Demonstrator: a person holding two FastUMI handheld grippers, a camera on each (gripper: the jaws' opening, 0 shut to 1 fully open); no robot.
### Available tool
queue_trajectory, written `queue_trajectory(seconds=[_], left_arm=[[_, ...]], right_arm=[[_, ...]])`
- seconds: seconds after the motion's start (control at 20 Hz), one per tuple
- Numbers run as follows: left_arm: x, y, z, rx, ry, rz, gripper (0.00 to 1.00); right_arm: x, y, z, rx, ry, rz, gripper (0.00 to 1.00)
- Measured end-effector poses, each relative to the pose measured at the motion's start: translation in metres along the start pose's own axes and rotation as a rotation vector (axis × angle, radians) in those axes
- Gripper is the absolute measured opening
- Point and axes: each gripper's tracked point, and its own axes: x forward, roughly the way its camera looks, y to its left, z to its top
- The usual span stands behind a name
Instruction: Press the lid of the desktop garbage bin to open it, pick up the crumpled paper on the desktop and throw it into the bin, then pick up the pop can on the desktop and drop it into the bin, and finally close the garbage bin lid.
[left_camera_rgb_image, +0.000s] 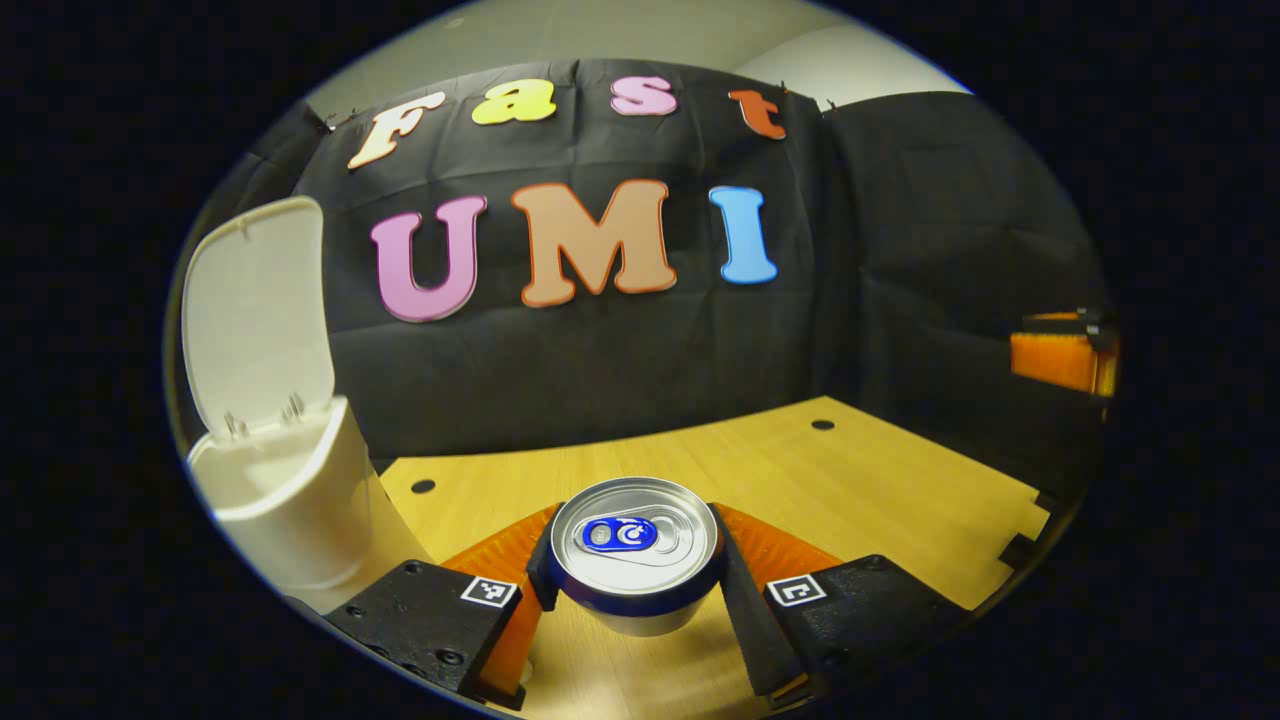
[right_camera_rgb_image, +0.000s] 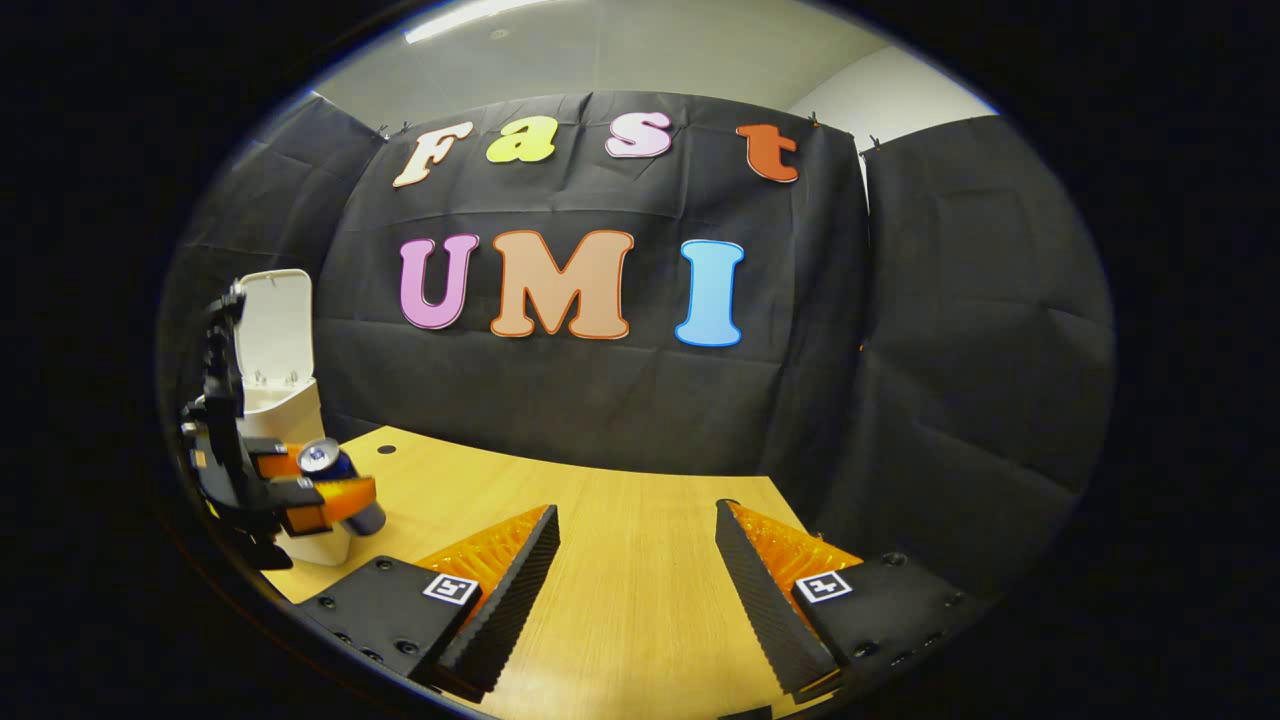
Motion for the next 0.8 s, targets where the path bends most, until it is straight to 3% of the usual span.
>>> queue_trajectory(seconds=[0.25,0.4,0.8], left_arm=[[-0.02,0.035,0.092,0.036,-0.151,0.084,0.75],[-0.036,0.069,0.119,0.043,-0.199,0.163,0.74],[-0.08,0.185,0.089,0.051,-0.121,0.44,0.75]], right_arm=[[0.005,0.007,-0.005,0.028,-0.003,0.036,0.99],[0.008,0.012,-0.007,0.043,-0.001,0.061,0.99],[0.022,0.038,-0.009,0.035,0.004,0.143,0.99]])
